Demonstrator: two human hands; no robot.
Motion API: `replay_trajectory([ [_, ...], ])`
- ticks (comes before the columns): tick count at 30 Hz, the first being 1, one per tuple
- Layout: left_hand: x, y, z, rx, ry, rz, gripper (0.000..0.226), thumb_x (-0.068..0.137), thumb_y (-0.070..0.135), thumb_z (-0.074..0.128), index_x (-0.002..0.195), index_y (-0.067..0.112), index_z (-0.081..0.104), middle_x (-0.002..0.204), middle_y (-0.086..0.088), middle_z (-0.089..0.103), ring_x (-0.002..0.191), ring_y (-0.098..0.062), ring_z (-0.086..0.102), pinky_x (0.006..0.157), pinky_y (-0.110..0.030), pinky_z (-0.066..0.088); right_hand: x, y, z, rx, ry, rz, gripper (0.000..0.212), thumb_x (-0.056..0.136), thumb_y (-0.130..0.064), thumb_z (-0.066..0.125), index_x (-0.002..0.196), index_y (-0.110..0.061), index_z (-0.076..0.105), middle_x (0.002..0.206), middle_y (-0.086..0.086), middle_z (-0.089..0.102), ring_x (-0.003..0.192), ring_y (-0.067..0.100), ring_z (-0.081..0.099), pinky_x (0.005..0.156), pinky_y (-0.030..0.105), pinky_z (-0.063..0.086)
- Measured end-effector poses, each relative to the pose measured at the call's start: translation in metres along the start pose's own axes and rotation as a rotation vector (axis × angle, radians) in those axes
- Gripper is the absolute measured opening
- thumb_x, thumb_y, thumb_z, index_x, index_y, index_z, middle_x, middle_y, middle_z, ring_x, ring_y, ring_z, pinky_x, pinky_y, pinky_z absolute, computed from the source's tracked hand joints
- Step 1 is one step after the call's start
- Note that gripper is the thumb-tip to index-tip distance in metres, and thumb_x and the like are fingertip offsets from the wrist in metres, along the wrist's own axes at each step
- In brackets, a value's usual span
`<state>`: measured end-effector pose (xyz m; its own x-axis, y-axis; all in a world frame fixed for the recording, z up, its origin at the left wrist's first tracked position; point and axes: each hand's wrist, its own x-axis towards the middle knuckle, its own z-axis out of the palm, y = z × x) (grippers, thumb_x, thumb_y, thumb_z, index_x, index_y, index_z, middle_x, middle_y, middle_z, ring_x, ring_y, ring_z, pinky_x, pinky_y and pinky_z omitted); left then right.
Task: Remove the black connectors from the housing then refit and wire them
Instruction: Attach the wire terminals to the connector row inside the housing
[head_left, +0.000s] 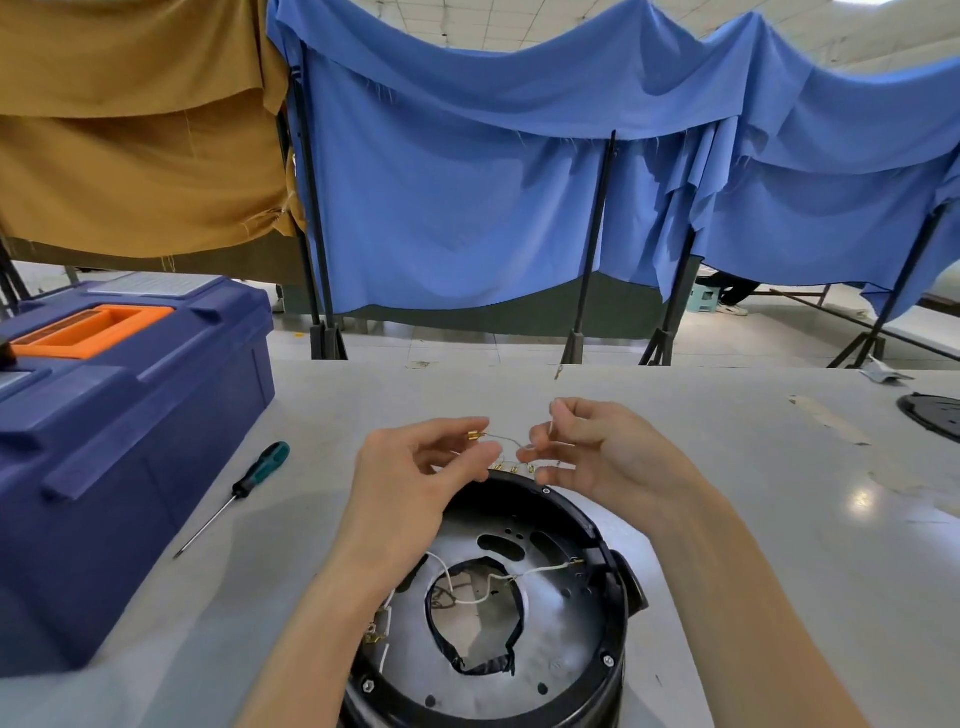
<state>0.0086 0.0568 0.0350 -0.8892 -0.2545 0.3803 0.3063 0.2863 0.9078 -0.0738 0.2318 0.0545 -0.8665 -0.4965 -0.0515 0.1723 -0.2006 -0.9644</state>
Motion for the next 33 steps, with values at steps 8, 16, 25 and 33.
replay_trajectory([
  [8, -0.002, 0.009, -0.004, 0.055, 0.074, 0.012, 0.009, 0.082, 0.019, 0.074, 0.076, 0.027, 0.074, 0.067, 0.007, 0.073, 0.062, -0.011, 0.070, 0.063, -0.018, 0.054, 0.000, 0.002, 0.003, 0.010, -0.070, -0.030, 0.018, 0.101, -0.017, 0.047, 0.089, -0.004, 0.053, 0.080, 0.019, 0.068, 0.084, 0.035, 0.069, 0.066, 0.038, 0.058],
  [16, -0.005, 0.022, -0.012, 0.177, -0.055, 0.158, 0.019, 0.072, 0.000, 0.077, 0.071, 0.019, 0.078, 0.067, 0.011, 0.070, 0.064, -0.001, 0.059, 0.064, -0.008, 0.042, -0.006, -0.005, -0.011, -0.127, -0.176, -0.121, 0.044, 0.087, -0.040, 0.064, 0.112, -0.003, 0.064, 0.104, 0.018, 0.069, 0.071, 0.031, 0.069, 0.076, 0.042, 0.058],
  [25, -0.006, 0.022, -0.004, 0.240, -0.062, 0.327, 0.018, 0.065, -0.010, 0.079, 0.069, 0.007, 0.078, 0.069, 0.002, 0.070, 0.067, -0.010, 0.065, 0.065, -0.015, 0.048, -0.014, -0.005, 0.006, -0.663, -0.255, -0.147, 0.008, 0.081, -0.024, 0.076, 0.076, -0.018, 0.077, 0.072, 0.013, 0.065, 0.071, 0.015, 0.054, 0.073, 0.031, 0.044],
  [33, -0.006, 0.024, -0.016, 0.196, -0.098, 0.084, 0.017, 0.071, 0.014, 0.082, 0.085, 0.023, 0.077, 0.070, 0.009, 0.072, 0.068, -0.003, 0.064, 0.066, -0.014, 0.047, -0.018, -0.010, 0.005, -0.621, -0.134, -0.217, 0.009, 0.077, -0.011, 0.079, 0.075, -0.003, 0.076, 0.061, 0.012, 0.062, 0.055, 0.014, 0.052, 0.052, 0.022, 0.044],
])
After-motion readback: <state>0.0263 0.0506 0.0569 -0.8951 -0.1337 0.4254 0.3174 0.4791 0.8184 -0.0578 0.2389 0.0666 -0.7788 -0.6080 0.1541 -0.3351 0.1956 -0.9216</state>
